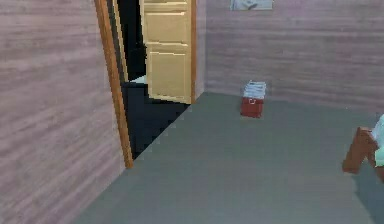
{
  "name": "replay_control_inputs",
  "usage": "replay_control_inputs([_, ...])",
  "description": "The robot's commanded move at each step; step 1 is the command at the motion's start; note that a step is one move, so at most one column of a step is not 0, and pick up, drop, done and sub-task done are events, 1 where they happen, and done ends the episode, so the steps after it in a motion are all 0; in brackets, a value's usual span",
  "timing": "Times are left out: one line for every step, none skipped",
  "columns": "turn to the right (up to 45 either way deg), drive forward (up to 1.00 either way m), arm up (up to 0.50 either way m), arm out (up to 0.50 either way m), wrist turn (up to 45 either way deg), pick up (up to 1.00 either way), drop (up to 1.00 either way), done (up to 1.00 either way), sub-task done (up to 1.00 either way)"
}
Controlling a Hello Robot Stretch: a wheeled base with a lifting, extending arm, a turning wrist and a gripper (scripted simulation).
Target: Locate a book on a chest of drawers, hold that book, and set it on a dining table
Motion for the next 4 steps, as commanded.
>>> replay_control_inputs([0.0, 1.0, 0.0, 0.0, 0.0, 0.0, 0.0, 0.0, 0.0])
replay_control_inputs([-3.0, 0.0, 0.0, 0.0, 0.0, 0.0, 0.0, 0.0, 0.0])
replay_control_inputs([0.0, 0.8, 0.0, 0.0, 0.0, 0.0, 0.0, 0.0, 0.0])
replay_control_inputs([-15.0, 0.0, 0.0, 0.0, 0.0, 0.0, 0.0, 0.0, 0.0])
